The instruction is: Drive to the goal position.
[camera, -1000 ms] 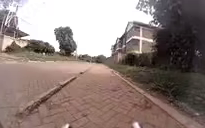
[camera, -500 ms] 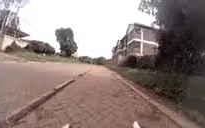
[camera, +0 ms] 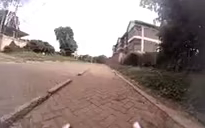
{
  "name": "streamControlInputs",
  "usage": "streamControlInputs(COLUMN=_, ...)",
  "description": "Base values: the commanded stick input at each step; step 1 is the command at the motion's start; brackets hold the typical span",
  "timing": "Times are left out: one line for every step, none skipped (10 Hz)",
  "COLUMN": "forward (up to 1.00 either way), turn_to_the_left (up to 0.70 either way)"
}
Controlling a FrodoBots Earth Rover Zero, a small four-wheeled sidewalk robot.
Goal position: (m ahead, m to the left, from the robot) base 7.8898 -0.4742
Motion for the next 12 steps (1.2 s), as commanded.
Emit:
streamControlInputs(forward=0.5, turn_to_the_left=0.0)
streamControlInputs(forward=0.5, turn_to_the_left=0.0)
streamControlInputs(forward=0.5, turn_to_the_left=0.0)
streamControlInputs(forward=0.5, turn_to_the_left=0.0)
streamControlInputs(forward=0.5, turn_to_the_left=0.0)
streamControlInputs(forward=0.5, turn_to_the_left=0.0)
streamControlInputs(forward=0.5, turn_to_the_left=0.0)
streamControlInputs(forward=0.5, turn_to_the_left=0.0)
streamControlInputs(forward=0.5, turn_to_the_left=0.0)
streamControlInputs(forward=0.5, turn_to_the_left=0.0)
streamControlInputs(forward=0.5, turn_to_the_left=0.0)
streamControlInputs(forward=0.5, turn_to_the_left=0.0)
